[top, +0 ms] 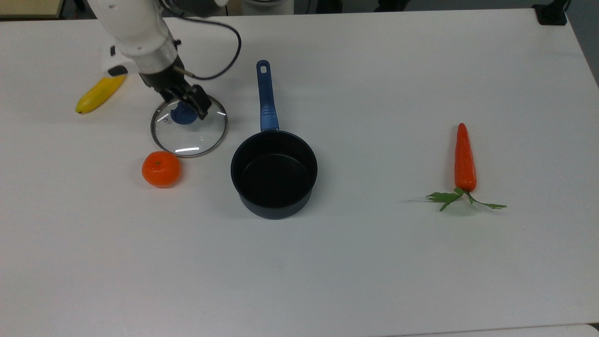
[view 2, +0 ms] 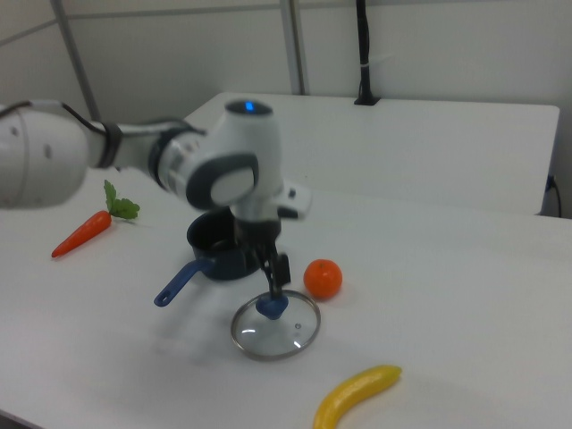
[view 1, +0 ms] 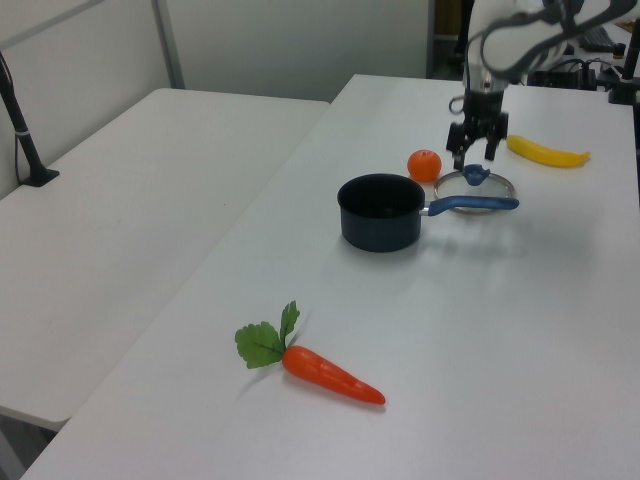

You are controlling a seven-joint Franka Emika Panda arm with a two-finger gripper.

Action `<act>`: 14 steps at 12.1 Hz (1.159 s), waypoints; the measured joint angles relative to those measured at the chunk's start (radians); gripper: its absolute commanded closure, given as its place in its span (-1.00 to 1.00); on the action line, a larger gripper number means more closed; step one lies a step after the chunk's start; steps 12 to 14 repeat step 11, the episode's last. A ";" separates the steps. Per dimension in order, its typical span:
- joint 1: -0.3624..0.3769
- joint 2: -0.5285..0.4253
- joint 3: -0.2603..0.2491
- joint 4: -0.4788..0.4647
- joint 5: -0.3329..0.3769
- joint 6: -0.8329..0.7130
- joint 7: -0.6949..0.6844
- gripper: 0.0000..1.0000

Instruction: Open lid

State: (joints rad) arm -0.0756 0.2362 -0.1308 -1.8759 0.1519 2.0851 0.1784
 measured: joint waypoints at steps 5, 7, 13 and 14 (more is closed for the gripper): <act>0.075 -0.213 0.019 0.115 -0.120 -0.328 -0.058 -1.00; 0.125 -0.262 0.024 0.112 -0.130 -0.398 -0.081 -1.00; 0.166 -0.277 0.022 0.111 -0.160 -0.440 -0.094 -1.00; 0.166 -0.277 0.022 0.111 -0.160 -0.440 -0.094 -1.00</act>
